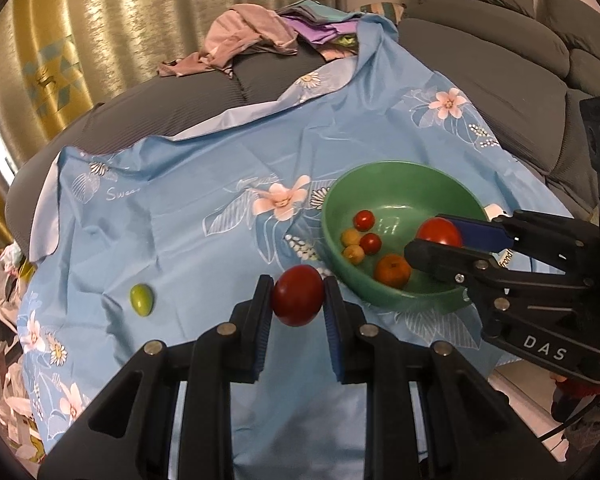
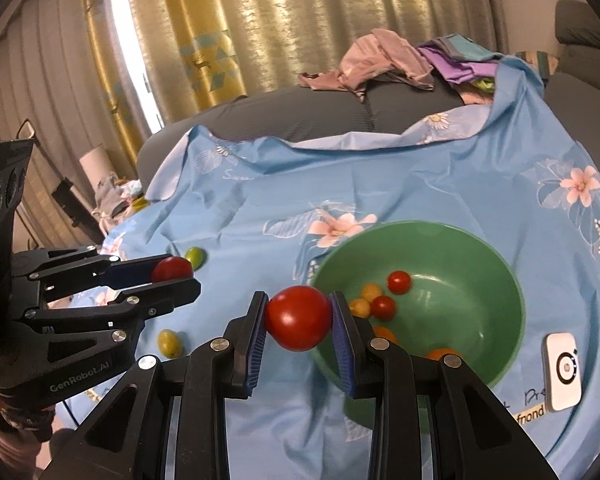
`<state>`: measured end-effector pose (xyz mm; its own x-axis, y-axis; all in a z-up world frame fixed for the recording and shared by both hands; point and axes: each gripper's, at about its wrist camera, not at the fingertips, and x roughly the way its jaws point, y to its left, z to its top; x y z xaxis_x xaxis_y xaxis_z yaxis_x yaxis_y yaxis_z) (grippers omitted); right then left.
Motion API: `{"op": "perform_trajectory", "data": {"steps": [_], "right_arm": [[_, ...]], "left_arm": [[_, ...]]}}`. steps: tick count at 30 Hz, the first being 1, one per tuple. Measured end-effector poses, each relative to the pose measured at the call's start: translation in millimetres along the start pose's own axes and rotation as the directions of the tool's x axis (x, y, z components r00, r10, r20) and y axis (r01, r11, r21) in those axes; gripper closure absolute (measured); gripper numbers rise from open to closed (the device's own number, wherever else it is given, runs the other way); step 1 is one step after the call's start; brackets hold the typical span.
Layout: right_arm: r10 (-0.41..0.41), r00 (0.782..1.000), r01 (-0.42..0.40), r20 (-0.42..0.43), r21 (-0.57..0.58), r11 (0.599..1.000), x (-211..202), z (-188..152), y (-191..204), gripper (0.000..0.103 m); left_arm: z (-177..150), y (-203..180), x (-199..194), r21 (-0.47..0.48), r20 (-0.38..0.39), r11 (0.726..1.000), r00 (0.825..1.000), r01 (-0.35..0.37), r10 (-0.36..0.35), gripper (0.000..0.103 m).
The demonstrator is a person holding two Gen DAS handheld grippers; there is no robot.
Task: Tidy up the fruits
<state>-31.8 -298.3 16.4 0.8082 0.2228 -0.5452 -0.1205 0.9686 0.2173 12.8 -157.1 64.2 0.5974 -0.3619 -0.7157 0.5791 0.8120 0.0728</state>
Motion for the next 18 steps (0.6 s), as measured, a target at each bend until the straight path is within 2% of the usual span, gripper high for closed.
{"op": "perform_trajectory", "data": {"steps": [18], "right_arm": [[-0.043, 0.999, 0.045, -0.02, 0.081, 0.996, 9.9, -7.7, -45.9, 0.07]], "left_arm": [[18.9, -31.9, 43.7, 0.069, -0.055, 0.996, 0.997, 0.055, -0.051, 0.078]]}}
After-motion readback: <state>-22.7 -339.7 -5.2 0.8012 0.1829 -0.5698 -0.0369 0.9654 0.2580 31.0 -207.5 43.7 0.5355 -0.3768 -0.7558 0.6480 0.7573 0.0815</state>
